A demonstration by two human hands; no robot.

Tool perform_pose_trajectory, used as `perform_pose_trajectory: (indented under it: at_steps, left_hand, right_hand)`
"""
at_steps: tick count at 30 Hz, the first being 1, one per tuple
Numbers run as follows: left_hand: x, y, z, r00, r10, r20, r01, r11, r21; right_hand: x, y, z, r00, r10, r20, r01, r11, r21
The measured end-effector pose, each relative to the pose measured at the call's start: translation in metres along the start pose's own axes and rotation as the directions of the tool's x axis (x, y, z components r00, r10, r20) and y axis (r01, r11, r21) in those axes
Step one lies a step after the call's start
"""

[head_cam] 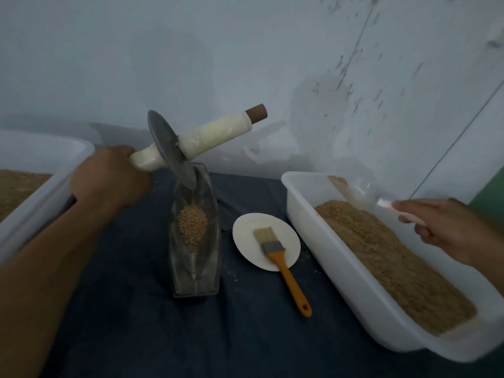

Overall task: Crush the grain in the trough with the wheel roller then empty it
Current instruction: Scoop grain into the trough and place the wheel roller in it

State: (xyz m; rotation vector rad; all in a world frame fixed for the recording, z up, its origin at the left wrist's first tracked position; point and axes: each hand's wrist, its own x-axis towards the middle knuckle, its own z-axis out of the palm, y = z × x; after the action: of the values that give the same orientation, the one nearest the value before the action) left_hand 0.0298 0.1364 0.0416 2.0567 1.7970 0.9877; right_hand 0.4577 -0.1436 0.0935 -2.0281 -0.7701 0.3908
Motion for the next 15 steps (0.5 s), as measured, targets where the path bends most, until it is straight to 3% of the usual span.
perform_pose_trajectory:
  at_steps: [3,6,12,15]
  left_hand:
    - [0.000,-0.002,0.002,1.000,0.001,-0.010,-0.002,1.000,-0.024]
    - [0.001,-0.006,0.002,1.000,0.003,-0.020,-0.003,1.000,-0.029]
    - [0.008,-0.013,0.003,1.000,0.017,-0.016,-0.017,0.999,-0.033]
    - [0.008,-0.014,0.004,1.000,0.020,-0.017,-0.020,0.999,-0.045]
  right_hand:
    - [-0.003,-0.012,0.001,0.997,-0.069,0.027,0.067,0.996,0.056]
    - [-0.004,-0.030,0.008,0.973,-0.172,0.151,0.170,0.985,0.025]
    - [-0.040,-0.093,0.073,0.850,-0.262,0.457,0.365,0.918,-0.153]
    - [-0.064,-0.127,0.109,0.788,-0.352,0.506,0.525,0.813,-0.252]
